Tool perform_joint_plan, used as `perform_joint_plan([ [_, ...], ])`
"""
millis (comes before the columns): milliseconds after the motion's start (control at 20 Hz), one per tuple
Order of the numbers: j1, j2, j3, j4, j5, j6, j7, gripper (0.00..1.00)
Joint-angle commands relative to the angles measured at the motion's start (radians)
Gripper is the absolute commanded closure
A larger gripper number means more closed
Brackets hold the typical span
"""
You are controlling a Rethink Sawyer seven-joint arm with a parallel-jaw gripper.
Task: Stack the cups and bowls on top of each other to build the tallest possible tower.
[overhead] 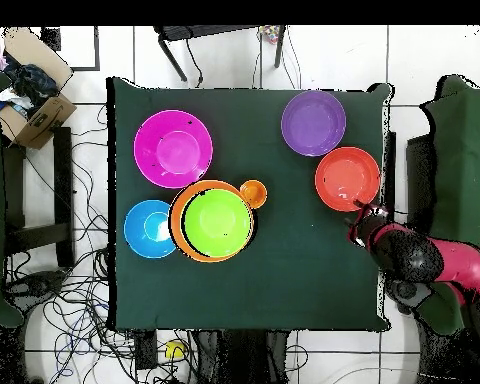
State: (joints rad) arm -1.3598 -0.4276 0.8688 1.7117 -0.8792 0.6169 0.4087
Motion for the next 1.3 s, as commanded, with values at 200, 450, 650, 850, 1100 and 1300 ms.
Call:
perform_joint_plan([
  [200,0.024,0.099,0.016,0.028,-0.135,0.02,-0.374,0.0],
  [450,0.027,0.117,0.012,0.023,-0.146,-0.006,-0.362,0.0],
  [650,0.022,0.153,0.012,-0.005,-0.154,-0.016,-0.379,0.0],
  [850,0.021,0.151,0.015,-0.008,-0.156,-0.026,-0.363,0.0],
  [1100,0.015,0.181,0.01,-0.034,-0.155,-0.023,-0.369,0.0],
  [1300,0.006,0.2,0.008,-0.057,-0.142,-0.022,-0.352,0.0],
])
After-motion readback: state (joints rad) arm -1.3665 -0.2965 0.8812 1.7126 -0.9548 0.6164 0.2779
